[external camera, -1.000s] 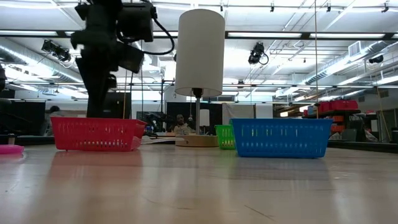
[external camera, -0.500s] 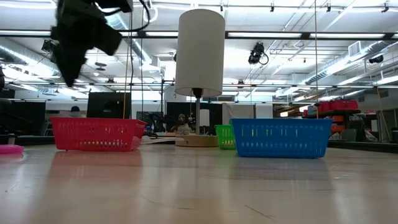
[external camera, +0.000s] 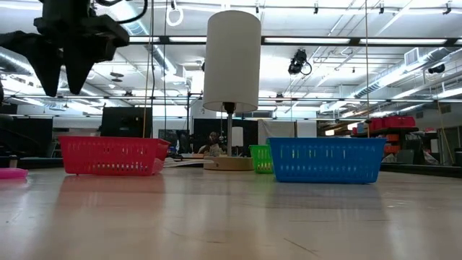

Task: Pick & Place Markers
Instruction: Put the small pink pen into the red bin

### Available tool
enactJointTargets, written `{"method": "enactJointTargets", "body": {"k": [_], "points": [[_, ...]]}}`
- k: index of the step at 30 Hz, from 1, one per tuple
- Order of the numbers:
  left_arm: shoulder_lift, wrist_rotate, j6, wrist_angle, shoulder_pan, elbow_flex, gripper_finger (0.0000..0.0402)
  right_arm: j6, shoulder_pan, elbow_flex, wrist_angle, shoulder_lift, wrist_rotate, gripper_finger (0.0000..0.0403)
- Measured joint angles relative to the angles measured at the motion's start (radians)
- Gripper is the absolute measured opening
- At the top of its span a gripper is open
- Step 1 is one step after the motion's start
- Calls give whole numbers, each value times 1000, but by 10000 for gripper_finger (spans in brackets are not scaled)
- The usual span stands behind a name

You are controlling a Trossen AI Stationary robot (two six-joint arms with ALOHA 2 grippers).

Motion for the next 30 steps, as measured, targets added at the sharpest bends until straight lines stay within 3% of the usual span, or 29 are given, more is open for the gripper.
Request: {"method": "enactJointTargets", "body": {"k": [11, 25, 30], "points": [[0, -76, -487, 6, -130, 0, 199, -52, 0, 0, -44, 0, -2, 189], [16, -27, -828, -22, -159, 0, 199, -42, 0, 0, -62, 0, -3, 189], [61, -44, -849, -15, -159, 0, 199, -42, 0, 0, -83, 0, -3, 189]]}}
